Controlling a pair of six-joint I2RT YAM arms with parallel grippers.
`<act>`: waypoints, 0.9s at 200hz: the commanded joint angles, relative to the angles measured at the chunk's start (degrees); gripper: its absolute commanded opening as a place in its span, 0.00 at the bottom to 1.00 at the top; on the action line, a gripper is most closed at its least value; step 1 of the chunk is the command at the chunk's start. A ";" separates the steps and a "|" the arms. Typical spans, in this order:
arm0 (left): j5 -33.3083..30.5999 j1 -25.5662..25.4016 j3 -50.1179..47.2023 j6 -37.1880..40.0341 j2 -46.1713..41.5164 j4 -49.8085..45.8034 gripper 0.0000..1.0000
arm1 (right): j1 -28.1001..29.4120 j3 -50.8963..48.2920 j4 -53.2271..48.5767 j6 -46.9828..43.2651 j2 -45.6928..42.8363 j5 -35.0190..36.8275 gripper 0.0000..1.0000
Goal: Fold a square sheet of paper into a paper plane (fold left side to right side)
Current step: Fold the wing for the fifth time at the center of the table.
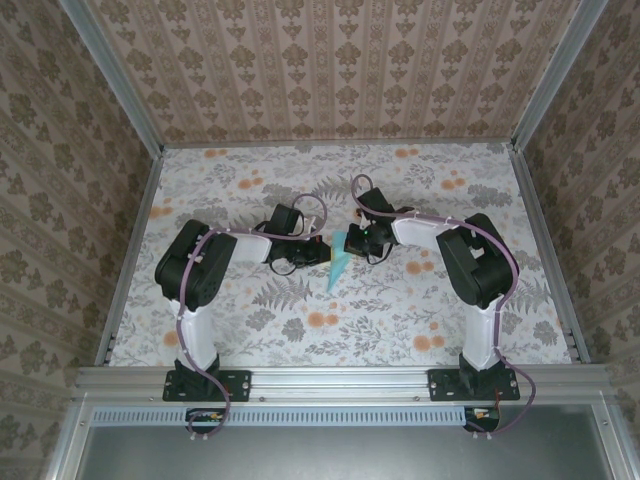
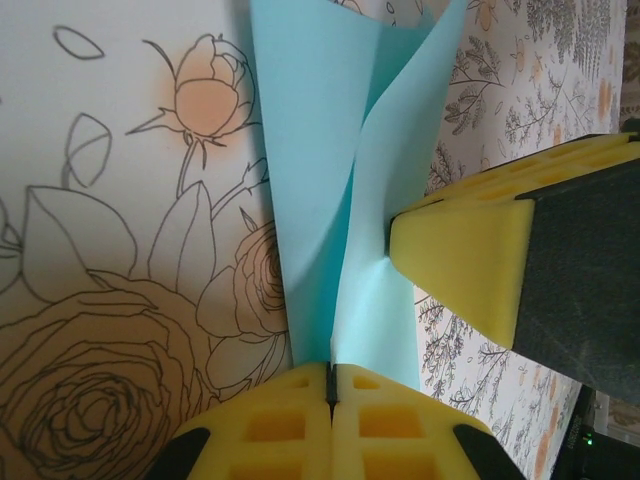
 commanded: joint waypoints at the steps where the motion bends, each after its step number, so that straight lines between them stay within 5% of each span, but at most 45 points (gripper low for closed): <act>1: -1.85 -0.16 0.54 1.77 2.63 -3.51 0.00 | -0.39 -1.15 -1.37 -0.21 1.49 1.41 0.00; 66: -0.91 -0.20 0.70 0.81 0.15 -2.74 0.00 | -0.57 -3.59 -1.62 -0.21 2.40 1.74 0.00; 139: -1.93 -0.06 2.06 4.15 -11.30 -12.34 0.20 | -0.66 -4.76 -1.56 -0.32 2.06 2.20 0.00; 180: 0.35 -1.91 0.39 2.44 -15.21 -15.42 0.20 | -0.66 -4.71 -1.55 -0.47 1.99 2.18 0.00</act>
